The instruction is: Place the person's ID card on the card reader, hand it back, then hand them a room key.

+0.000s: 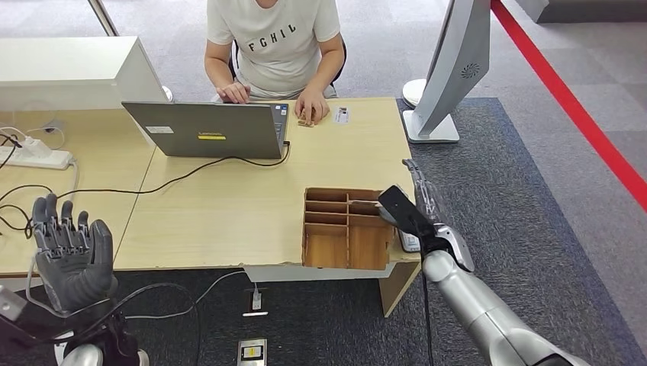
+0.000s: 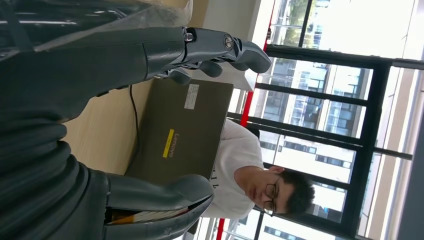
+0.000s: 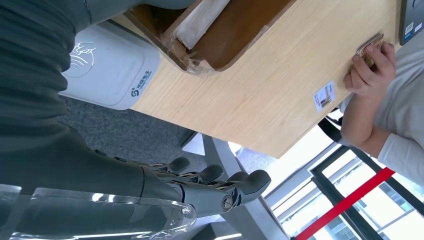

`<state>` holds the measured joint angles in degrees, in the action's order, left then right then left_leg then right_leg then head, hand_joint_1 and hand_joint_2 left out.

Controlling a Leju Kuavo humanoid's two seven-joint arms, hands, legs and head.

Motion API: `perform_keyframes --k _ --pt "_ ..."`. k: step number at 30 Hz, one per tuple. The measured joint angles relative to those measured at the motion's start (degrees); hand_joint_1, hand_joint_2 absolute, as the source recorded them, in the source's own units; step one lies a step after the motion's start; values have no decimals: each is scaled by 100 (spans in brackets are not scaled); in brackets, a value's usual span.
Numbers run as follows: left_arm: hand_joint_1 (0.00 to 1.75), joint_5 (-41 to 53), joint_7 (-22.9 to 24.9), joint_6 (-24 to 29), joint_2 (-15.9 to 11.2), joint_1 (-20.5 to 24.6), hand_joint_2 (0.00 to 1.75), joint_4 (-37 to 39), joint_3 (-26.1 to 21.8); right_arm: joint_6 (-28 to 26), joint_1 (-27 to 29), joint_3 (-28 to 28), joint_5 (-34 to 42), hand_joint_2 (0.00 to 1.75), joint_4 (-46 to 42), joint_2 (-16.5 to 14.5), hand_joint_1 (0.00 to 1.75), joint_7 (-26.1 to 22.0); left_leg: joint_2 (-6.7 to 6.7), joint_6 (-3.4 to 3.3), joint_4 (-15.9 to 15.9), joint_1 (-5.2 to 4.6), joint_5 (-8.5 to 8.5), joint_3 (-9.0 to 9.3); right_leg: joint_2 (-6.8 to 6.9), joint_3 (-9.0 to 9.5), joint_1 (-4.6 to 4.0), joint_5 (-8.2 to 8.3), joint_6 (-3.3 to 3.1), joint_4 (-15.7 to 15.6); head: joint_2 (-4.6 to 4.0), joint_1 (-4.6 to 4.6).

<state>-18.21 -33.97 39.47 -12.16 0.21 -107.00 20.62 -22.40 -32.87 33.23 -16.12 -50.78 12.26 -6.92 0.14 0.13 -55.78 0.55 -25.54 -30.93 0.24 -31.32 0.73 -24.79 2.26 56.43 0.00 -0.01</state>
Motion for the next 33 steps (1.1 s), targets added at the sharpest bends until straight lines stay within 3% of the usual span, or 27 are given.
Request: perform_keyframes --k 14,22,33 --pt "0 -76 -60 0 -32 60 175 96 11 118 21 -7 569 175 -461 49 0 -73 0 0 0 0 0 -1 0 1 0 0 0 1 0 0" --pt "0 -103 -98 0 -49 34 175 99 6 644 106 71 477 175 -894 98 0 129 0 0 0 0 0 -1 0 1 0 0 0 0 0 0" --pt "0 -25 -50 0 -108 -123 175 93 -43 846 612 194 441 175 -1248 419 0 401 1 0 0 0 -1 -3 0 1 0 -1 0 -1 0 -1"
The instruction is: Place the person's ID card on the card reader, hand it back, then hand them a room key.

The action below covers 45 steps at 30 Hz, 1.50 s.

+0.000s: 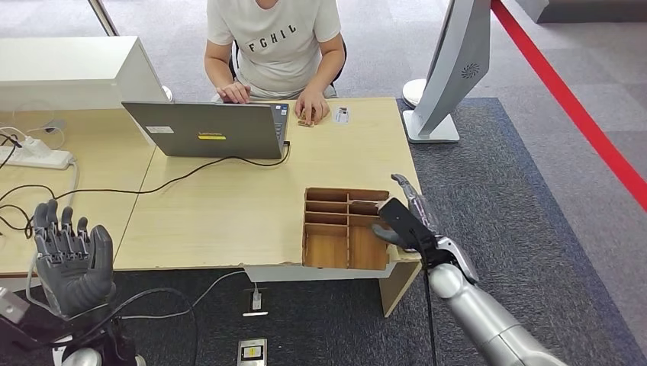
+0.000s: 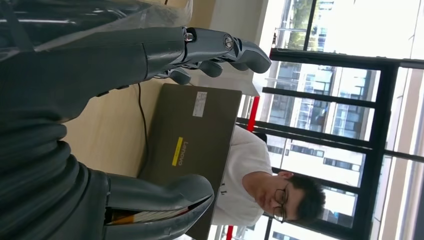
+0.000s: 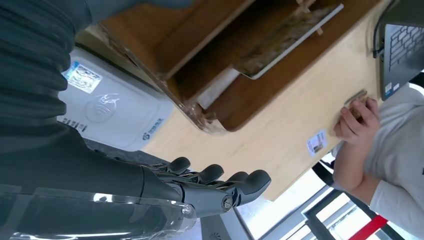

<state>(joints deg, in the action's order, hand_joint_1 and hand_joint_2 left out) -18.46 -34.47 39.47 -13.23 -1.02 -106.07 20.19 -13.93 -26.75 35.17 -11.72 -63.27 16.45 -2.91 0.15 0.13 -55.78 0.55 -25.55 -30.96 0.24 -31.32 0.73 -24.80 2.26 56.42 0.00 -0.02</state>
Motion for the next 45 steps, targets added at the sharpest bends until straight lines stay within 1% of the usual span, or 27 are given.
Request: perform_keyframes --k 7,14,16,17,19,20,21,23,32,36,42,45 --pt "0 40 53 0 -16 -7 175 -9 -3 20 144 13 3 175 -106 92 0 2 0 0 0 0 1 1 0 0 0 0 0 1 0 1" --pt "0 40 59 0 -16 10 175 -9 7 -113 142 12 -15 175 -150 101 7 -102 0 0 0 0 1 1 0 0 0 0 0 2 0 0" --pt "0 40 58 0 -16 11 175 -9 9 -137 136 11 -15 175 -150 99 12 -138 0 0 0 0 0 0 0 0 0 0 0 1 0 1" --pt "0 40 58 0 -16 12 175 -9 10 -141 131 11 -15 175 -150 98 22 -154 0 0 0 0 0 0 0 0 0 0 0 1 0 1" --pt "0 40 57 0 -16 15 175 -9 14 -146 116 11 -23 175 -150 91 50 -191 0 0 0 0 0 0 0 0 0 0 0 1 0 1" --pt "0 40 57 0 -16 18 175 -9 16 -150 105 12 -29 175 -150 84 57 -210 0 0 0 0 0 0 0 0 0 0 0 1 0 0" --pt "0 41 57 0 -16 21 175 -9 20 -154 93 12 -36 175 -150 73 55 -228 0 0 0 0 0 0 0 0 0 0 0 1 0 1" --pt "0 46 57 0 -15 26 175 -9 27 -159 68 13 -44 175 -150 47 42 -261 0 0 0 0 0 0 0 0 0 0 0 2 0 0" --pt "0 76 57 0 -8 26 175 -9 31 -132 4 50 -101 175 -140 -109 53 -333 0 0 1 1 1 0 0 1 -1 0 0 3 0 -1" --pt "0 101 60 0 -7 25 175 -9 31 -124 -40 87 -127 175 -108 -203 48 -355 0 0 1 1 1 -1 0 1 -1 0 0 2 0 1" --pt "0 182 109 0 1 23 175 -9 31 -121 -103 131 -194 175 17 -351 51 -431 0 0 1 1 1 0 0 1 -1 0 0 3 0 1" --pt "0 198 129 0 16 24 175 -9 31 -117 -120 154 -228 175 95 -398 49 -463 0 0 1 1 1 0 0 0 -1 0 0 3 0 0"
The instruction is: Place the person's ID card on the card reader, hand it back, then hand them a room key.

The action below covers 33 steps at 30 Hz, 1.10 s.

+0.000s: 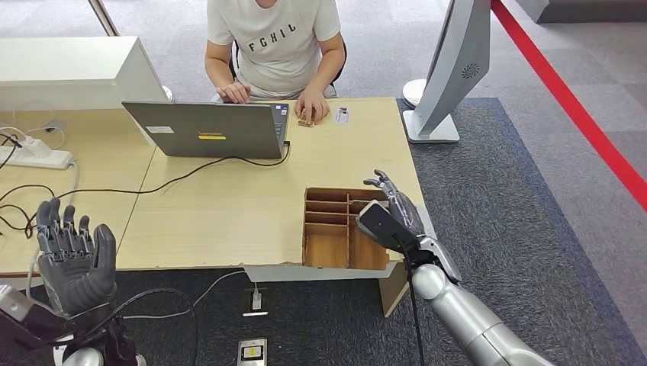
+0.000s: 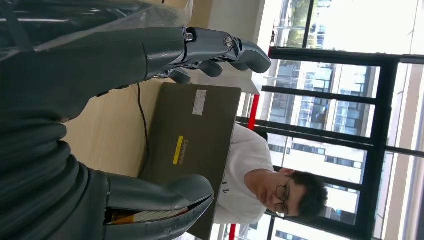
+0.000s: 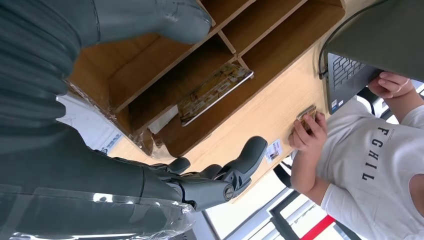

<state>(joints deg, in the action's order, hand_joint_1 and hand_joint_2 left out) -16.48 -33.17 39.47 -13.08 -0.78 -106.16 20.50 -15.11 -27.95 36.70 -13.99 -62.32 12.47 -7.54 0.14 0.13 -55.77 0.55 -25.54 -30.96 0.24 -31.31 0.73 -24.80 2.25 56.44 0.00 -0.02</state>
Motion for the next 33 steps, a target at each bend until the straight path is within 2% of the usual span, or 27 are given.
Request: perform_keyframes --k 2,8,14,15,18,19,21,33 --pt "0 -1 4 0 10 1 175 0 1 2 -19 14 -9 175 47 -19 49 -4 0 0 0 0 0 0 0 0 0 0 0 0 0 1" --pt "0 -46 4 0 14 25 175 2 8 -25 -63 33 -9 175 192 -43 69 -2 0 0 0 0 0 0 0 -1 0 0 0 -1 0 1" --pt "0 -126 3 0 14 96 175 6 32 -116 -79 33 -9 175 369 -50 73 0 0 0 0 0 0 0 0 -1 0 0 0 -1 0 1" --pt "0 -133 3 0 14 102 175 7 37 -130 -80 32 -8 175 393 -49 86 0 0 0 0 0 0 0 0 -2 0 0 0 -1 0 0" --pt "0 -142 4 0 14 119 175 7 51 -149 -87 26 -8 175 459 -40 156 1 0 0 0 0 0 0 0 -2 0 0 0 -1 0 -1" --pt "0 -142 4 0 14 123 175 8 56 -151 -92 25 -8 175 479 -35 169 6 0 0 0 0 0 0 0 -2 0 0 0 -1 0 0" --pt "0 -142 4 0 14 128 175 9 63 -154 -114 22 -8 175 520 -28 175 16 0 0 0 0 0 0 0 -2 0 0 0 -1 0 1" --pt "0 -118 -7 0 12 132 175 13 85 -179 -222 2 -60 175 708 -35 175 -60 0 0 0 0 0 0 0 0 0 0 0 -1 0 0"
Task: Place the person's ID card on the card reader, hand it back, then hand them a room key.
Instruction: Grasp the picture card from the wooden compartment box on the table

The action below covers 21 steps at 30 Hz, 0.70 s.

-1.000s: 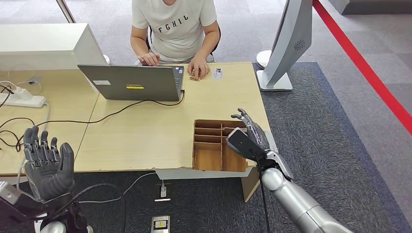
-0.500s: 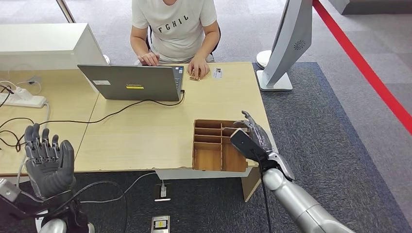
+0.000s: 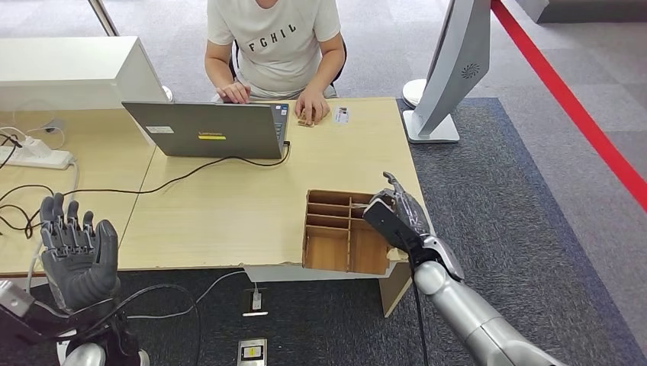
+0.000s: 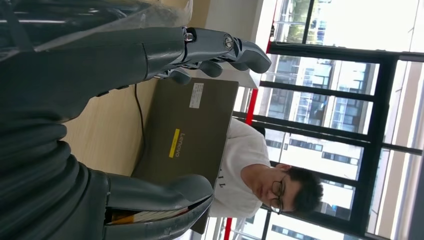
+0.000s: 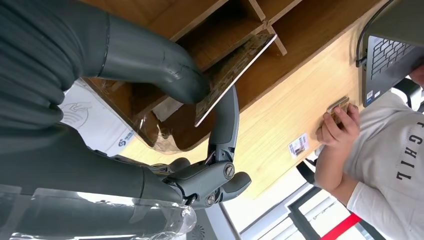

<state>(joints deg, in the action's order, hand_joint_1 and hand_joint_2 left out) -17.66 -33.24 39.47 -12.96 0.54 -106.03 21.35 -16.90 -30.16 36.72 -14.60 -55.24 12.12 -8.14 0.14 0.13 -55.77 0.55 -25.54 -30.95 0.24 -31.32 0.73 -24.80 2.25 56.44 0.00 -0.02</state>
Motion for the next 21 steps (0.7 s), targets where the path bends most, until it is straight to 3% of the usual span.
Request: perform_keyframes --k 21 --pt "0 99 -61 0 13 -100 175 3 -41 -76 -212 -9 2 175 74 -193 175 -139 0 0 0 0 0 0 0 0 0 0 0 1 0 0"
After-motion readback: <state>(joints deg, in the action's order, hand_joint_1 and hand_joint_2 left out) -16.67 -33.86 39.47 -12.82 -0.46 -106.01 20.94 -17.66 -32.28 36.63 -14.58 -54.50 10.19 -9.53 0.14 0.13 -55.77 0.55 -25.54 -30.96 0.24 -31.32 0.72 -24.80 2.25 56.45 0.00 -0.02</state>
